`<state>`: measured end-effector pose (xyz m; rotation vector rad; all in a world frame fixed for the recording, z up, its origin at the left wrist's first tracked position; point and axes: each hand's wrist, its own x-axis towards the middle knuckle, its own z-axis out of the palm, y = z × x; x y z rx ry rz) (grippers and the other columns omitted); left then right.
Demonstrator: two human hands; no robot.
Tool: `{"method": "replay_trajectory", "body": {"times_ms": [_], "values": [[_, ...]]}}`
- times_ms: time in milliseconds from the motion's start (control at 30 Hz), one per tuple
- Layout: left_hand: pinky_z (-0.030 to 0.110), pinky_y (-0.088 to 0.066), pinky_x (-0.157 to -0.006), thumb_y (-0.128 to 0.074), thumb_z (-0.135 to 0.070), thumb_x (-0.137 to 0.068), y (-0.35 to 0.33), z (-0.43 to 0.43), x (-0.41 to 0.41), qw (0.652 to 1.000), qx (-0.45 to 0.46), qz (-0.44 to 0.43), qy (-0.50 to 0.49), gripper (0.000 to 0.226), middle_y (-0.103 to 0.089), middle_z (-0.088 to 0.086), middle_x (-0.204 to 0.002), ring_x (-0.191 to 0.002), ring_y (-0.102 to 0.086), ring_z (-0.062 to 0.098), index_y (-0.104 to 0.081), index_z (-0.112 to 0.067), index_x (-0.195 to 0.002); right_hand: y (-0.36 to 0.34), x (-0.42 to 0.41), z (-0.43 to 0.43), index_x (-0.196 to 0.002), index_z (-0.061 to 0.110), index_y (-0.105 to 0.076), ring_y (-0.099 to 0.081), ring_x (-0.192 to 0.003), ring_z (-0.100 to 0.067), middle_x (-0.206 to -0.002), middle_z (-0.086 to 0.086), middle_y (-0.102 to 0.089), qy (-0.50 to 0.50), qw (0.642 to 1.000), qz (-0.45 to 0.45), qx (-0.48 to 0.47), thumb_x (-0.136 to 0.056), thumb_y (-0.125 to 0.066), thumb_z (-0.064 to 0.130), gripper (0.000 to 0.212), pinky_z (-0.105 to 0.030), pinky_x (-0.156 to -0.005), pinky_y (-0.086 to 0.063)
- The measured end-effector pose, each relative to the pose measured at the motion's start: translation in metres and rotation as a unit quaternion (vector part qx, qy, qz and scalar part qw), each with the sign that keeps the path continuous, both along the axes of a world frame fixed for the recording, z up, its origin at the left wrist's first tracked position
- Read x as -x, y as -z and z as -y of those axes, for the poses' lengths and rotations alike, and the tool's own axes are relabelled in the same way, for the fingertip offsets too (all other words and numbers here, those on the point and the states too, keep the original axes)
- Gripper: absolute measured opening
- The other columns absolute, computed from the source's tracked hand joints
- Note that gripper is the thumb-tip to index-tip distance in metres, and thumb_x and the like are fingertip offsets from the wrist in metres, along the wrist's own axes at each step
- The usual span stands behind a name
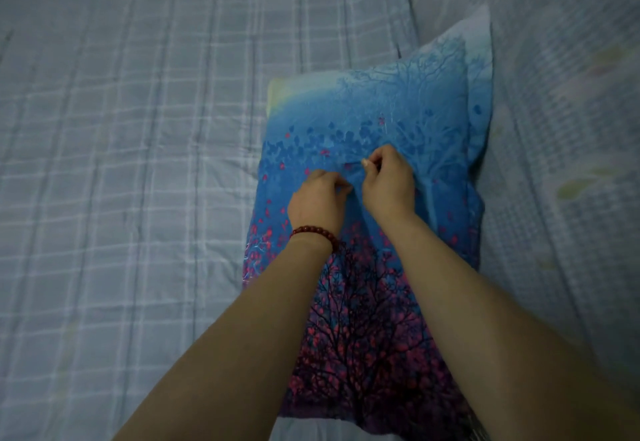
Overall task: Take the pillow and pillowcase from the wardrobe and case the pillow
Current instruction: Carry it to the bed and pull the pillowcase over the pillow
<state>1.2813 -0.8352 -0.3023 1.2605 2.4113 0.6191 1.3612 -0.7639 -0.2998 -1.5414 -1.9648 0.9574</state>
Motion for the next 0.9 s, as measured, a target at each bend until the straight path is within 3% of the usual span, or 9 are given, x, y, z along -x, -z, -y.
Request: {"method": "replay_trajectory", "body": {"times_ms": [167, 333, 500, 633, 800, 900], "values": [[0.040, -0.045, -0.090, -0.061, -0.033, -0.086, 0.034, 0.009, 0.007, 0.988, 0.136, 0.055, 0.037, 0.042, -0.054, 0.008, -0.129, -0.113, -0.054, 0.029, -0.055, -0.018, -0.124, 0.040, 0.001, -0.006, -0.092, 0.003, -0.063, -0.060, -0.092, -0.030, -0.100, -0.015, -0.066, -0.035, 0.994, 0.079, 0.065, -0.088, -0.059, 0.012, 0.010, -0.041, -0.080, -0.049], [0.040, -0.045, -0.087, -0.061, -0.029, -0.085, 0.053, 0.021, 0.003, 0.983, 0.168, 0.070, 0.037, 0.041, -0.055, 0.014, -0.126, -0.112, -0.053, 0.033, -0.052, -0.013, -0.122, 0.070, -0.012, 0.029, -0.108, 0.001, -0.061, -0.051, -0.114, -0.030, -0.120, -0.014, -0.058, -0.084, 0.984, 0.122, 0.098, -0.084, -0.062, 0.005, 0.025, -0.035, -0.098, -0.041], [0.044, -0.044, -0.096, -0.062, -0.027, -0.084, 0.062, 0.026, -0.006, 0.978, 0.183, 0.090, 0.051, 0.050, -0.040, 0.013, -0.137, -0.119, -0.046, 0.034, -0.047, -0.009, -0.128, 0.074, -0.016, 0.038, -0.112, 0.005, -0.059, -0.046, -0.118, -0.029, -0.124, -0.011, -0.053, -0.077, 0.988, 0.117, 0.067, -0.083, -0.062, 0.006, 0.028, -0.039, -0.101, -0.041], [0.047, -0.043, -0.097, -0.061, -0.030, -0.085, 0.061, 0.024, -0.012, 0.978, 0.184, 0.088, 0.040, 0.052, -0.036, 0.014, -0.138, -0.121, -0.041, 0.035, -0.044, -0.009, -0.130, 0.074, -0.023, 0.038, -0.118, 0.009, -0.054, -0.039, -0.122, -0.028, -0.131, -0.009, -0.046, -0.035, 0.988, 0.147, 0.044, -0.085, -0.062, 0.012, 0.034, -0.039, -0.102, -0.039], [0.043, -0.048, -0.087, -0.049, -0.027, -0.092, 0.058, 0.008, -0.036, 0.978, 0.174, 0.082, 0.078, 0.036, -0.040, 0.012, -0.132, -0.114, -0.044, 0.032, -0.048, -0.012, -0.124, 0.074, -0.032, 0.037, -0.120, 0.017, -0.053, -0.037, -0.126, -0.024, -0.133, -0.003, -0.044, 0.035, 0.980, 0.195, 0.034, -0.081, -0.066, 0.014, 0.041, -0.046, -0.100, -0.031], [0.041, -0.048, -0.084, -0.050, -0.024, -0.091, 0.060, 0.002, -0.044, 0.979, 0.174, 0.061, 0.090, 0.035, -0.040, 0.011, -0.132, -0.114, -0.042, 0.031, -0.047, -0.012, -0.124, 0.077, -0.044, 0.032, -0.119, 0.012, -0.053, -0.037, -0.125, -0.025, -0.132, -0.005, -0.044, 0.036, 0.983, 0.177, 0.029, -0.082, -0.064, 0.010, 0.039, -0.040, -0.103, -0.032]]}}
